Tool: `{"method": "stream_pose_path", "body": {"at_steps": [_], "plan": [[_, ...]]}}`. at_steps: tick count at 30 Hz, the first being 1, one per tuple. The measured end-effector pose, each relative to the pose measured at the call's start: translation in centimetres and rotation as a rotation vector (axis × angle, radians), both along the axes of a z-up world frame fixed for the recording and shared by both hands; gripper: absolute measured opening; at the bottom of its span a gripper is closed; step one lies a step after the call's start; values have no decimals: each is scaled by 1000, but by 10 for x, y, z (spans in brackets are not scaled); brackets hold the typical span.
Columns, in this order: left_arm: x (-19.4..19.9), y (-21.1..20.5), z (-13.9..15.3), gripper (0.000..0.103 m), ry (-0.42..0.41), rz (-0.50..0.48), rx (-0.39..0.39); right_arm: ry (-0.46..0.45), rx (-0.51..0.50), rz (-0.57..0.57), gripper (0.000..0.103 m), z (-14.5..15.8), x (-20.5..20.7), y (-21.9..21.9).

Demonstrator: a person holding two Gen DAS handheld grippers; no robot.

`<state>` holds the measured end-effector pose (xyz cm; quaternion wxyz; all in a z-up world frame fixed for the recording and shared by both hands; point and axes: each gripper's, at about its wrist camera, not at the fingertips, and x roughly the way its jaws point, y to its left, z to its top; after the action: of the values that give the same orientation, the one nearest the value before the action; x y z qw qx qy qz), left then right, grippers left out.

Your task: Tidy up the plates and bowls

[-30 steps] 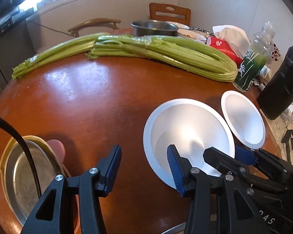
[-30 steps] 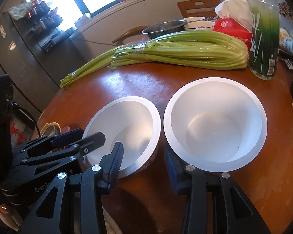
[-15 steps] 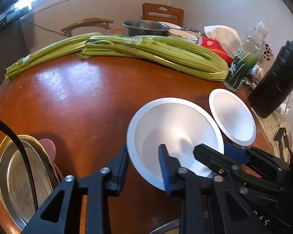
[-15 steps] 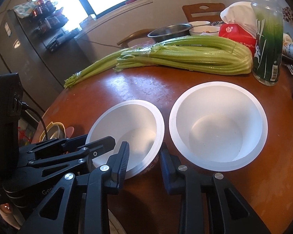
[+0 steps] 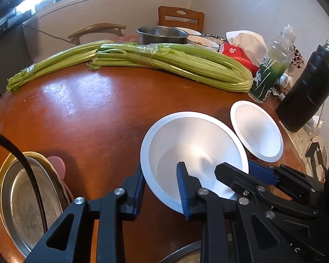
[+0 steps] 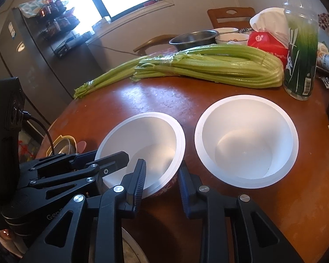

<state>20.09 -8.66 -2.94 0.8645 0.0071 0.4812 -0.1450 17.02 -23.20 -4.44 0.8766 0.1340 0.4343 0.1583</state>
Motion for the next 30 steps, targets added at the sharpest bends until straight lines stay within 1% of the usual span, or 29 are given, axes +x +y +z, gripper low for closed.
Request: {"method": "stream_pose_path", "body": {"at_steps": [5,15,30], "plan": [[1,0,-1,28,4,3,-3,14,8,-1,31,-4,1,0],[-7,2,9,28,-24,-1,-14,-9,1,2,31,5,-5,1],[-37,15,41,28,-86,10,-30,-65,-11,15,31,34,-29,11]]}}
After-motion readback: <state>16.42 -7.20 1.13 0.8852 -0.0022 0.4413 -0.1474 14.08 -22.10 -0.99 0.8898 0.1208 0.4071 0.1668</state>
